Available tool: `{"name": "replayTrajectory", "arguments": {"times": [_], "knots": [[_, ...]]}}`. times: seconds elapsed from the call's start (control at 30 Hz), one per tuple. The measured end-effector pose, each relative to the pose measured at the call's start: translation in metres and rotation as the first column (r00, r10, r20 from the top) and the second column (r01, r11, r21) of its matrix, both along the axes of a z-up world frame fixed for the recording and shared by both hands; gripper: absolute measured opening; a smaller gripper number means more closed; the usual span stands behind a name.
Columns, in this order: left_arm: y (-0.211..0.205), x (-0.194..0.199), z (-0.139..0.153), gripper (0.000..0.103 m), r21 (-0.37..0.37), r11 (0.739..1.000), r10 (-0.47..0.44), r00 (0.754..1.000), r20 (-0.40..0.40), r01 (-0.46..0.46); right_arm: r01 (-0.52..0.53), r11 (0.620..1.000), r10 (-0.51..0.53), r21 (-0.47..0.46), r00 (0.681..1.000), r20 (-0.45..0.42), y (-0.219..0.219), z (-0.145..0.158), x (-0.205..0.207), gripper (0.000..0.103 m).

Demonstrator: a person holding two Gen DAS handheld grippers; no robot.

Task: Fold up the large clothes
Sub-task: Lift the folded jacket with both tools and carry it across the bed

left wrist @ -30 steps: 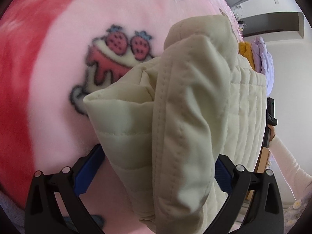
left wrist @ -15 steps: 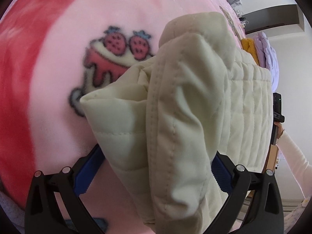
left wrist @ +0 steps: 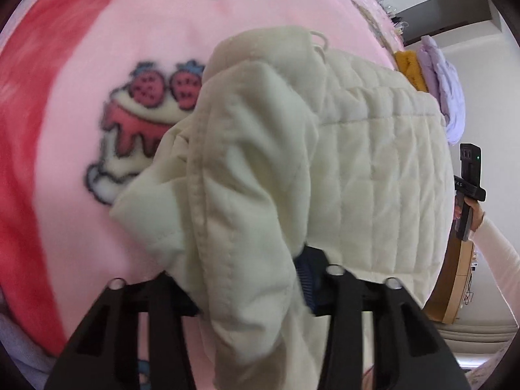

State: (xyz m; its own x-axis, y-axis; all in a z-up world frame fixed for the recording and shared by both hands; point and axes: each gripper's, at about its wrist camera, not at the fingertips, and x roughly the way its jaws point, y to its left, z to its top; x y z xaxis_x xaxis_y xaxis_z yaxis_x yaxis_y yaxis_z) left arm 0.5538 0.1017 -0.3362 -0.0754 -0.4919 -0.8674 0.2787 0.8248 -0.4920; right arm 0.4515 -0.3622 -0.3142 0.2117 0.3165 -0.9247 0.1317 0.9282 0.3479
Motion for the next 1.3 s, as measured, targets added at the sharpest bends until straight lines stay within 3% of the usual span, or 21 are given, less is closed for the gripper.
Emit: {"name": "replayTrajectory", "arguments": {"times": [0.13,0.27,0.5,0.63,0.9,1.07,1.2,1.3], "knots": [[0.002,-0.013,0.021,0.024,0.0,0.997,0.075,0.993,0.088,-0.076,0.053,0.998,-0.051,-0.024,0.997,0.063,-0.004,0.019,-0.015,0.021],[0.017,-0.03,0.045,0.02,-0.025,0.98,0.201,0.964,0.177,-0.2,0.095,0.994,-0.087,-0.046,0.986,0.145,0.001,0.048,-0.031,0.018],[0.036,-0.055,0.06,0.017,-0.085,0.922,0.386,0.903,0.187,-0.377,0.138,0.988,-0.12,-0.072,0.97,0.21,0.01,0.072,-0.046,0.016],[0.049,-0.075,0.083,0.017,-0.145,0.891,0.453,0.866,0.212,-0.43,0.155,0.984,-0.127,-0.082,0.953,0.273,0.013,0.096,-0.066,0.015],[0.073,-0.14,0.132,0.016,-0.195,0.845,0.532,0.823,0.199,-0.498,0.184,0.977,-0.137,-0.108,0.928,0.345,0.034,0.158,-0.128,0.015],[0.075,-0.182,0.165,0.016,-0.212,0.846,0.526,0.833,0.174,-0.49,0.262,0.955,-0.198,-0.141,0.913,0.356,0.048,0.21,-0.2,0.015],[0.056,-0.204,0.194,0.016,-0.204,0.891,0.443,0.875,0.196,-0.406,0.328,0.926,-0.246,-0.189,0.901,0.358,0.05,0.245,-0.248,0.015],[0.033,-0.206,0.21,0.016,-0.221,0.914,0.382,0.904,0.192,-0.339,0.404,0.894,-0.314,-0.195,0.874,0.371,0.039,0.268,-0.286,0.015]]}}
